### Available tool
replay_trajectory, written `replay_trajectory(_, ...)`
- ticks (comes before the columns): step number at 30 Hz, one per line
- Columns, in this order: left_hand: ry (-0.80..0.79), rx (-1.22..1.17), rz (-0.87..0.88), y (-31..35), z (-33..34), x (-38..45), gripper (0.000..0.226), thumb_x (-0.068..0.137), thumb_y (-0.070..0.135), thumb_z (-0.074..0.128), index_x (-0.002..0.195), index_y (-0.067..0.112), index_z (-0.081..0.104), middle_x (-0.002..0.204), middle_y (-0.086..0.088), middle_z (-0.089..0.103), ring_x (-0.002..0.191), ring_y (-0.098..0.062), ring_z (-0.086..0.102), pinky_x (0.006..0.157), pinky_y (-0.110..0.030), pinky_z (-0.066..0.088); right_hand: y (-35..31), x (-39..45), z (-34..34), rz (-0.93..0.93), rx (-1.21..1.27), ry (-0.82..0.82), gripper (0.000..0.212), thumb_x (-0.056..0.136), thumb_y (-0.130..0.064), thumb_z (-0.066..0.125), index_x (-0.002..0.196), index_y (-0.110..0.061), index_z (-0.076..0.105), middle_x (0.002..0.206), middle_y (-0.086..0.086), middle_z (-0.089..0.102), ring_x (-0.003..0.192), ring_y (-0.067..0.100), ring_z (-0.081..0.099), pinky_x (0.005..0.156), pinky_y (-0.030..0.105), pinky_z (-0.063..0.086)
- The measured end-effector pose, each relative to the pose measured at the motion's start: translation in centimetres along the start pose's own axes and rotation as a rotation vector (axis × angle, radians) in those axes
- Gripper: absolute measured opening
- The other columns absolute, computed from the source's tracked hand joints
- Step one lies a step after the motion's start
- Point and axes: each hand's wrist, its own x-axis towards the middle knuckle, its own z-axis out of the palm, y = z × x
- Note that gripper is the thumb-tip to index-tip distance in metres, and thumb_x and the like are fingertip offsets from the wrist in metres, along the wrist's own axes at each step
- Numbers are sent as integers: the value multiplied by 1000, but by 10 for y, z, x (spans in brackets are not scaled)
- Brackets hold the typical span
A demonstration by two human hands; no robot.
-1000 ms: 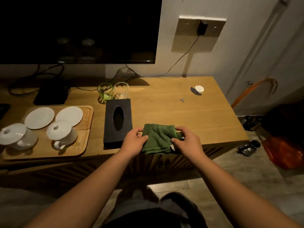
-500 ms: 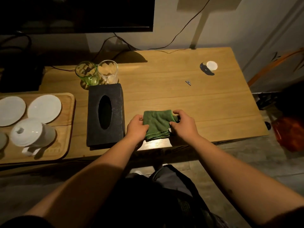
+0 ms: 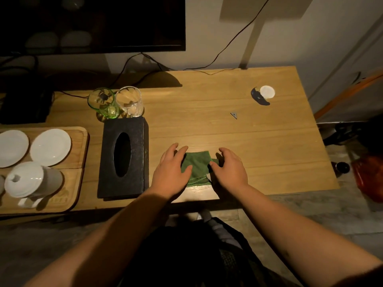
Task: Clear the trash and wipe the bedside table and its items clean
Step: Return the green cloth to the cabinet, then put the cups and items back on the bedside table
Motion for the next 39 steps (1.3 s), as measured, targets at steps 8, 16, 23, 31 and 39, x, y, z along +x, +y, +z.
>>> replay_trajectory(8,-45,220,233,50,-34,29,75,83,69,36,148,46,7,162,5,-3,148,-18,-3,115,-42,15,-5,-9,-53,-35,-227,71,70,86,-58,48,146,-29,28,159,0,19,145,21,16,113,44,23)
replay_trajectory(16,-99,325,578,112,-54,55,80,80,74,32,149,44,5,163,-1,-2,148,-23,-4,115,-45,14,-8,-57,-92,129,-502,294,81,82,-78,15,149,-32,18,161,0,9,147,22,7,113,53,12)
replay_trajectory(23,-186,350,995,168,-54,18,80,80,75,32,149,41,12,162,-4,7,148,-27,4,113,-49,21,-11,-151,-109,469,-452,554,80,83,-79,17,147,-32,25,161,1,13,147,22,8,113,55,14)
replay_trajectory(31,-386,337,1494,254,-6,-124,80,81,73,32,150,37,17,162,-6,10,148,-28,6,113,-49,26,5,-347,-104,890,-331,803,78,84,-77,13,147,-33,25,160,0,16,146,22,12,113,53,15)
replay_trajectory(39,-577,273,1958,276,46,-353,79,82,72,31,150,34,19,160,-9,15,147,-31,11,112,-51,27,-1,-584,-32,1391,-250,905,82,82,-77,13,149,-31,25,160,3,16,145,24,16,113,52,22)
